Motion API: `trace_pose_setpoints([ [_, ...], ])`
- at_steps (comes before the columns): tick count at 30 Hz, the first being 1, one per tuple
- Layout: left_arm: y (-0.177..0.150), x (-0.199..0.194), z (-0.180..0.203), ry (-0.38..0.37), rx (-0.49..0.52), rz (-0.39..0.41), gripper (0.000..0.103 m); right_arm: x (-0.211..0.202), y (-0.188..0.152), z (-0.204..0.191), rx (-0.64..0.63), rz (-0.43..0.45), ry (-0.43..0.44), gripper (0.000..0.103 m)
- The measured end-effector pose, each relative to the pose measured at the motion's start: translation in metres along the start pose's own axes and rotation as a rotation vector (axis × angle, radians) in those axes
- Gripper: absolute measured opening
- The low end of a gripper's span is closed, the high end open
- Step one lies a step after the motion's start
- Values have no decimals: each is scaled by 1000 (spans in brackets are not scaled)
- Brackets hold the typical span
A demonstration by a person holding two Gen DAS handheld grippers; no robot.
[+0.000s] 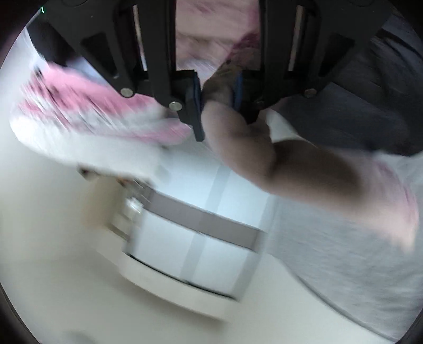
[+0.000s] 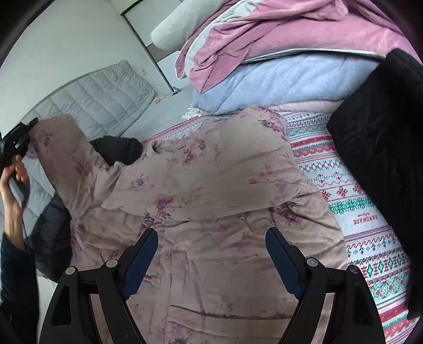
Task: Fold large clothes
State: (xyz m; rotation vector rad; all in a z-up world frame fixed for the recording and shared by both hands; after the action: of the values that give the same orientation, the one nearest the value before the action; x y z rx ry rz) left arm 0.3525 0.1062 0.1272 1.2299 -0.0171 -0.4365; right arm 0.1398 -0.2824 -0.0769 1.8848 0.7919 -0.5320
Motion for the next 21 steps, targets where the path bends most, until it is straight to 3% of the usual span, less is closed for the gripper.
trace_pose_setpoints([
  [2,-41,24,40,-121,4,-147,30,0,1,7,37,-7,10,85],
  [3,-75,43,62,-192,-22,-245,44,0,1,12,59,-10,15,85],
  [5,-136,72,98,-273,-16,-426,58,1,2,22,99,-17,22,85],
  [10,-271,114,161,-329,88,-752,58,6,1,48,194,-45,15,85],
  [12,-295,117,171,-319,119,-797,58,5,1,59,244,-52,26,85],
  [14,-305,111,182,-326,145,-794,58,2,2,69,280,-44,28,85],
  [21,-281,109,177,-269,177,-719,61,-15,8,83,339,-4,48,85],
])
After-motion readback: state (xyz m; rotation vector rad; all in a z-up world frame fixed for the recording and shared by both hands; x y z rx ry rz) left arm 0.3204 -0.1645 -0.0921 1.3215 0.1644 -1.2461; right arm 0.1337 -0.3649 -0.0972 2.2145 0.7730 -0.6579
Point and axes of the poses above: each gripper's, at about its wrist camera, not at the fingertips, and x roughly the way its jaws point, z to its right, y to its top, the point moved 5 cm from there along x, roughly the way its jaws point, and after that the axes turned 1 degree about -y, right-handed, at the moved point
